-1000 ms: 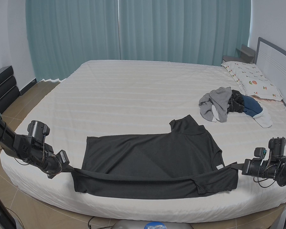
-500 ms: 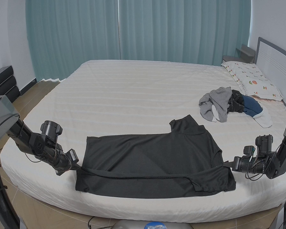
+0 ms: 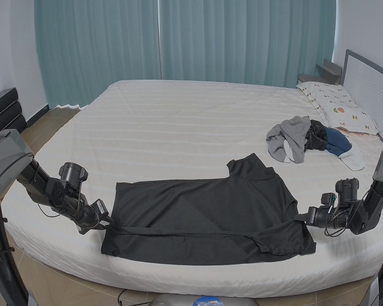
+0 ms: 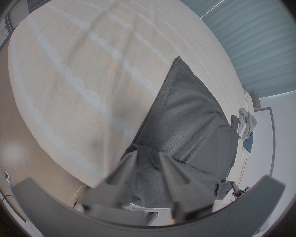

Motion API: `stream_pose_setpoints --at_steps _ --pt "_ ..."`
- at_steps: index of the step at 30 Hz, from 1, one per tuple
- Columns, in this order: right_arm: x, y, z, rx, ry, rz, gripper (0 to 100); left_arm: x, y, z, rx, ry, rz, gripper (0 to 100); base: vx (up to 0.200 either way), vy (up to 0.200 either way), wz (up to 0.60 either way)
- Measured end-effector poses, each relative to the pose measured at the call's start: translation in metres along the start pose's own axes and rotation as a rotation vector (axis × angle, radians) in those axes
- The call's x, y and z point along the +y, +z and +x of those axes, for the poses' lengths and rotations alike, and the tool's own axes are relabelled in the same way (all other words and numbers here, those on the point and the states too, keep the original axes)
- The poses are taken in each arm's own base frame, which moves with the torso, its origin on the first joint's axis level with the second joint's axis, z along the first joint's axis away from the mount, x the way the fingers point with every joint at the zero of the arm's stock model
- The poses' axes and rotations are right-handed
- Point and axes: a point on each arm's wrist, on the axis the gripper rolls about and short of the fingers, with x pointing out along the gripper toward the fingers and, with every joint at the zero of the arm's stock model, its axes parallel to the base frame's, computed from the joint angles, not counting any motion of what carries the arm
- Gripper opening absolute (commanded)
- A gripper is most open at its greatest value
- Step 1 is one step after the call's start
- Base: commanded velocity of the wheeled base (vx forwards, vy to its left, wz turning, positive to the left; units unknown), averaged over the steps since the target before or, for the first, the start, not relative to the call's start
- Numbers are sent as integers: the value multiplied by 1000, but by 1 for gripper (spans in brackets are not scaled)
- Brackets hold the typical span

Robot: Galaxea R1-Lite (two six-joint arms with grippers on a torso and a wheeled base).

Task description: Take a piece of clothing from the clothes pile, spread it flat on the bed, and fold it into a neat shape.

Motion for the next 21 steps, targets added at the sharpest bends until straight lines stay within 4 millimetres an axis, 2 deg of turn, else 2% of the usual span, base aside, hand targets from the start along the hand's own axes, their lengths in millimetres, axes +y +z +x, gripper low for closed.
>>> stream_pose_setpoints --at_steps 4,15,21 --pt "0 2 0 -9 3 11 100 0 0 -1 -1 -1 -17 100 0 0 0" --pt "5 12 -6 -61 36 202 100 9 6 -16 -8 -51 -87 100 0 0 0" --pt "7 12 -8 -63 43 199 100 9 7 -21 9 -86 -104 100 200 0 0"
